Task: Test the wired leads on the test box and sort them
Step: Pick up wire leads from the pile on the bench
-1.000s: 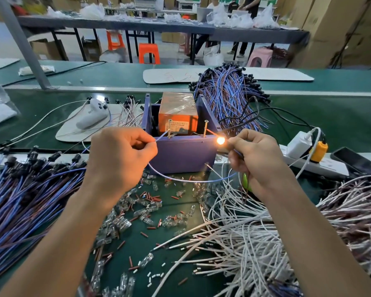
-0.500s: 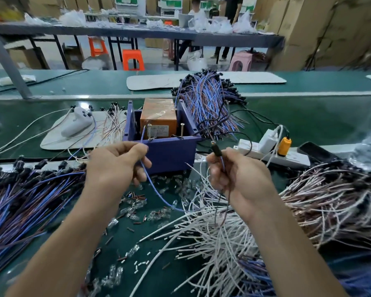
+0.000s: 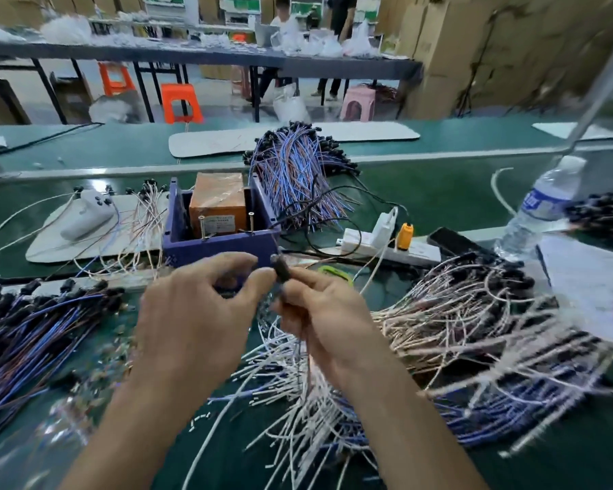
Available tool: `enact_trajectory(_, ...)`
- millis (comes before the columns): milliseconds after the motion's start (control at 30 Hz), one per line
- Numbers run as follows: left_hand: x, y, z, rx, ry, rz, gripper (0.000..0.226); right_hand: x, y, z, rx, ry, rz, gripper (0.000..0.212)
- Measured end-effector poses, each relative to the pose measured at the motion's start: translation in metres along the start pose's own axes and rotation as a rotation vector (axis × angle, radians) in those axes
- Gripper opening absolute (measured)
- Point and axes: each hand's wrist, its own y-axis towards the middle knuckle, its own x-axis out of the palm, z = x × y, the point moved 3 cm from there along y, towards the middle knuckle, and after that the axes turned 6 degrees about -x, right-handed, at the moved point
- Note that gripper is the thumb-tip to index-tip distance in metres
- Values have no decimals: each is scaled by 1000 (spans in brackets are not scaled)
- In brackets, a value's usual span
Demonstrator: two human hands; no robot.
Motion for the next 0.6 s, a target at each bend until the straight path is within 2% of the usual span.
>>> enact_trajectory(33, 6, -1, 4, -93, -164, -133, 21, 5, -1, 1, -19, -20, -21, 20)
enact_trajectory(100, 16, 2, 6, -248, -367, -269, 4, 12, -5, 3, -60, -52, -57, 19)
enact_trajectory(200, 18, 6, 2, -386, -446, -251, 13, 19, -14, 3, -75, -104, -65, 32)
enact_trajectory(267, 10, 9, 0, -350, -297, -150, 19, 20, -16, 3, -23, -69, -4, 30)
enact_trajectory(333, -2, 12, 3, -305, -277, -58, 21, 12, -17, 5, 41, -39, 150, 26)
enact_trajectory(367, -6, 14, 5, -286, -370, -41, 20, 5, -18, 6, 39, -117, 241, 22)
enact_trajectory(467, -16, 20, 14, -200, -480, -32, 22, -12, -30, -4, -48, -726, 427, 16)
enact_trajectory(533, -23, 20, 23, -81, -366, 12, 23, -9, -41, -15, -203, -1017, 553, 40)
enact_trajectory(600, -29, 16, 37, 67, -233, 68, 15, 1, -49, -25, -403, -1072, 625, 75)
